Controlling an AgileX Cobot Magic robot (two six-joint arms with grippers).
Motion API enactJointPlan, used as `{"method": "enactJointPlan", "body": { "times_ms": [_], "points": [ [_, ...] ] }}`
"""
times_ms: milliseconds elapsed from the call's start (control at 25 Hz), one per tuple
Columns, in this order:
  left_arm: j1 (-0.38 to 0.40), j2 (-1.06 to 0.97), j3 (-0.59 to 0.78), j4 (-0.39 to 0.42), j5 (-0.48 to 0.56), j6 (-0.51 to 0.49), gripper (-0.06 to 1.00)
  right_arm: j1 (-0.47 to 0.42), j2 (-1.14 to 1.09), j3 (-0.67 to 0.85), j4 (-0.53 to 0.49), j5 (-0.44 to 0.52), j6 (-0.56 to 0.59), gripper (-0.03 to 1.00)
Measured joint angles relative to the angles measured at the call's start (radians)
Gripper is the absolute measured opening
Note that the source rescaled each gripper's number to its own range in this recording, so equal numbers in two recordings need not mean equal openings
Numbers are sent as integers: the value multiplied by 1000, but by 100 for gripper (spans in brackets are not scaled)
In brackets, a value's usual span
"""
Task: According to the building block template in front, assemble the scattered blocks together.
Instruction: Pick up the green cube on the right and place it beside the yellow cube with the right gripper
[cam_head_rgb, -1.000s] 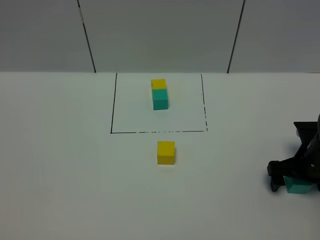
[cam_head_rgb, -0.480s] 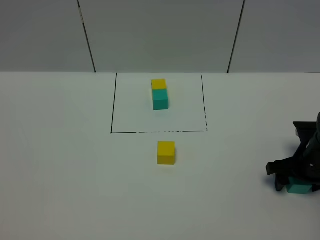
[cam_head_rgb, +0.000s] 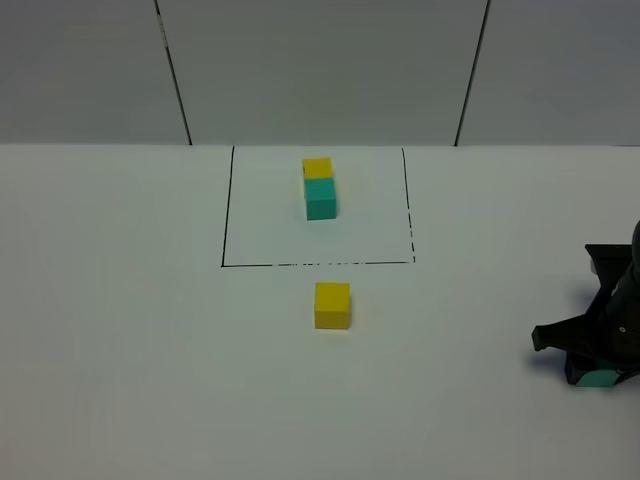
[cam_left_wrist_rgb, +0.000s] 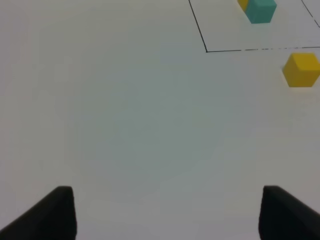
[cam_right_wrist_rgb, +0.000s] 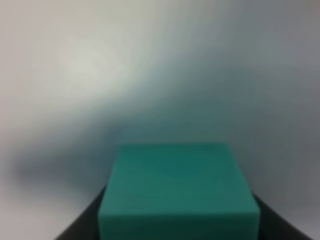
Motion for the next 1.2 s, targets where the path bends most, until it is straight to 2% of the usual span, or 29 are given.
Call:
{"method": "enactJointPlan", "body": {
  "times_ms": [200, 360, 520, 680, 760, 840, 1200],
  "points": [
    [0, 0, 0, 0, 0, 0, 87, 3, -30, -31, -23, 86, -18, 16],
    [0, 0, 0, 0, 0, 0, 87, 34, -96, -102, -30, 188, -183, 16],
    [0, 0, 0, 0, 0, 0, 87, 97, -109, -183, -34, 266, -411, 16],
    [0, 0, 0, 0, 0, 0, 87, 178, -110, -217, -35, 288, -770, 16],
    [0, 0, 0, 0, 0, 0, 87, 218, -107, -230, -34, 290, -912, 16],
    [0, 0, 0, 0, 0, 0, 87, 244, -88, -252, -33, 291, -971, 16],
    [0, 0, 0, 0, 0, 0, 87, 333, 53, -421, -37, 329, -1088, 16]
  ]
}}
